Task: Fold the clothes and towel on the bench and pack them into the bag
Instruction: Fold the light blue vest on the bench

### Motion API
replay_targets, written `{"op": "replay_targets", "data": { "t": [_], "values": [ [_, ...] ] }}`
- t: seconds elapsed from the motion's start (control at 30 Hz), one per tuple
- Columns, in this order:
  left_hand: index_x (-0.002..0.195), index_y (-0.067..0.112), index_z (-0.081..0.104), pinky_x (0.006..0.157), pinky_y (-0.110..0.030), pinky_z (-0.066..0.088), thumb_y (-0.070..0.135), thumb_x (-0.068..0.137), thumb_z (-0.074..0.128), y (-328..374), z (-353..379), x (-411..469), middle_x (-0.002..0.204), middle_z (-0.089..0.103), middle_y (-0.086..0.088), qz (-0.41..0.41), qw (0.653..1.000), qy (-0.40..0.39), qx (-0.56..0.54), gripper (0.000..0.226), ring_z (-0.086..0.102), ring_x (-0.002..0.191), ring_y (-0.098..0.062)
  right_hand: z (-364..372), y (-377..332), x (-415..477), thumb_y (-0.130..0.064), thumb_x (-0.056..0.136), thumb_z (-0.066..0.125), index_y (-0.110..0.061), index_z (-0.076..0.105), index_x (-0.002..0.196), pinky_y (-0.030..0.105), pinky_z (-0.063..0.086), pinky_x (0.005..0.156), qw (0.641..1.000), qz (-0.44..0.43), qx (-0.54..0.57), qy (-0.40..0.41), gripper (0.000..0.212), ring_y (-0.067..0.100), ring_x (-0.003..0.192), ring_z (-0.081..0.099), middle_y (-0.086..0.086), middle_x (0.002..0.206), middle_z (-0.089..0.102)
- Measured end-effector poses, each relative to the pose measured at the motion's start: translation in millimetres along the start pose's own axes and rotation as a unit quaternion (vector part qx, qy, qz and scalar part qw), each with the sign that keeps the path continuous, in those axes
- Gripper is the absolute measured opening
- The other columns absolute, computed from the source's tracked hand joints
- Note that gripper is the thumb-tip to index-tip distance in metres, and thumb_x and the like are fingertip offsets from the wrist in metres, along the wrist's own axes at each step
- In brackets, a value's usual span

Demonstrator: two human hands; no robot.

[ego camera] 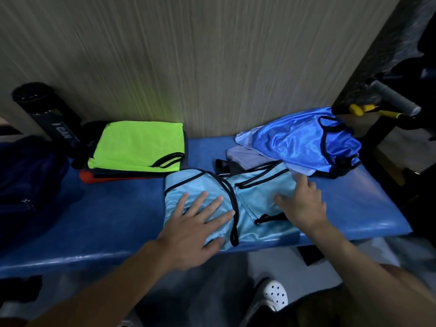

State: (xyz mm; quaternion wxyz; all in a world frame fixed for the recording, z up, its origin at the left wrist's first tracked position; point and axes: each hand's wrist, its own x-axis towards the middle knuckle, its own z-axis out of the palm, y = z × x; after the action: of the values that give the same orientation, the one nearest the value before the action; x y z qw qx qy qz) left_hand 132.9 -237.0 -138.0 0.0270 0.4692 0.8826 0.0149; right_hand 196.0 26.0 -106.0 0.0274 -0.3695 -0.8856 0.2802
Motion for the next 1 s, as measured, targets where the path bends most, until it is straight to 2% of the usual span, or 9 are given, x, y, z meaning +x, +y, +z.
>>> {"op": "replay_targets", "data": {
  "t": [0.13, 0.2, 0.3, 0.4, 0.5, 0.6, 0.73, 0.87, 1.0],
  "values": [
    [0.149, 0.047, 0.032, 0.115, -0.055, 0.014, 0.063, 0.095, 0.031, 5, -7, 9, 0.161, 0.03, 0.006, 0.016, 1.0, 0.011, 0.002, 0.056, 0.021, 0.15, -0.028, -7, 15, 3, -0.036, 0.081, 0.072, -0.009, 0.046, 0.111, 0.042, 0.046, 0.087, 0.996, 0.016, 0.082, -0.006, 0.048, 0.033, 0.108, 0.056, 0.01, 0.108, 0.06],
    [0.13, 0.034, 0.058, 0.105, -0.05, 0.032, 0.054, 0.093, 0.04, 7, -23, 24, 0.135, 0.057, 0.003, 0.047, 0.996, 0.073, 0.018, 0.046, 0.05, 0.131, -0.027, -13, 22, 6, -0.032, 0.083, 0.072, -0.008, 0.056, 0.091, 0.035, 0.041, 0.066, 0.99, 0.038, 0.137, -0.002, 0.03, 0.028, 0.085, 0.059, 0.006, 0.084, 0.059],
    [0.111, 0.023, 0.065, 0.092, -0.04, 0.035, 0.043, 0.087, 0.046, 14, -52, 70, 0.112, 0.058, 0.001, 0.095, 0.985, 0.142, 0.035, 0.036, 0.055, 0.109, -0.025, -16, 26, 9, -0.029, 0.08, 0.072, -0.022, 0.055, 0.053, 0.034, 0.036, 0.059, 0.986, 0.028, 0.162, 0.008, 0.032, 0.022, 0.059, 0.045, -0.003, 0.052, 0.043],
    [0.134, 0.023, 0.055, 0.103, -0.038, 0.029, 0.035, 0.087, 0.058, 30, -74, 128, 0.137, 0.051, 0.001, 0.147, 0.984, 0.097, 0.027, 0.049, 0.048, 0.127, -0.024, -13, 27, 8, -0.024, 0.079, 0.072, -0.024, 0.055, 0.062, 0.035, 0.047, 0.065, 0.985, -0.012, 0.174, -0.005, 0.024, 0.023, 0.066, 0.056, -0.005, 0.06, 0.056],
    [0.152, 0.027, 0.033, 0.112, -0.032, 0.016, 0.034, 0.091, 0.064, 44, -84, 174, 0.158, 0.028, 0.007, 0.176, 0.983, -0.01, 0.054, 0.069, 0.025, 0.144, -0.014, -12, 27, 2, -0.012, 0.08, 0.071, -0.025, 0.052, 0.071, 0.014, 0.04, 0.057, 0.978, -0.074, 0.197, -0.003, 0.025, 0.006, 0.061, 0.053, -0.01, 0.065, 0.057],
    [0.141, 0.029, 0.048, 0.11, -0.035, 0.021, 0.03, 0.087, 0.067, 45, -80, 200, 0.143, 0.049, 0.011, 0.234, 0.971, -0.025, 0.048, 0.057, 0.032, 0.138, -0.013, -10, 28, -1, -0.01, 0.08, 0.07, -0.024, 0.049, 0.073, 0.011, 0.037, 0.056, 0.975, -0.111, 0.194, -0.003, 0.026, -0.001, 0.058, 0.049, -0.01, 0.065, 0.055],
    [0.092, 0.024, 0.064, 0.097, -0.031, 0.028, 0.023, 0.082, 0.064, 35, -73, 213, 0.099, 0.063, 0.012, 0.29, 0.956, 0.023, 0.031, 0.009, 0.051, 0.113, -0.015, -13, 34, 4, -0.015, 0.08, 0.072, -0.023, 0.057, 0.085, 0.013, 0.037, 0.058, 0.974, -0.102, 0.198, -0.046, 0.018, 0.003, 0.065, 0.051, -0.013, 0.071, 0.056],
    [0.089, 0.025, 0.065, 0.094, -0.033, 0.033, 0.021, 0.084, 0.064, 20, -77, 222, 0.091, 0.063, 0.012, 0.283, 0.957, 0.057, 0.025, 0.006, 0.054, 0.105, -0.015, -22, 43, 12, -0.015, 0.079, 0.074, -0.01, 0.059, 0.076, 0.025, 0.042, 0.058, 0.968, -0.094, 0.214, -0.086, 0.015, 0.008, 0.058, 0.049, -0.006, 0.063, 0.055],
    [0.091, 0.023, 0.066, 0.091, -0.041, 0.038, 0.026, 0.087, 0.058, 23, -95, 230, 0.092, 0.064, 0.009, 0.262, 0.959, 0.111, 0.002, 0.01, 0.057, 0.101, -0.019, -36, 46, 22, -0.015, 0.079, 0.075, -0.015, 0.06, 0.073, 0.031, 0.047, 0.062, 0.961, -0.069, 0.265, 0.038, 0.016, 0.012, 0.061, 0.054, -0.006, 0.062, 0.059]
  ]
}}
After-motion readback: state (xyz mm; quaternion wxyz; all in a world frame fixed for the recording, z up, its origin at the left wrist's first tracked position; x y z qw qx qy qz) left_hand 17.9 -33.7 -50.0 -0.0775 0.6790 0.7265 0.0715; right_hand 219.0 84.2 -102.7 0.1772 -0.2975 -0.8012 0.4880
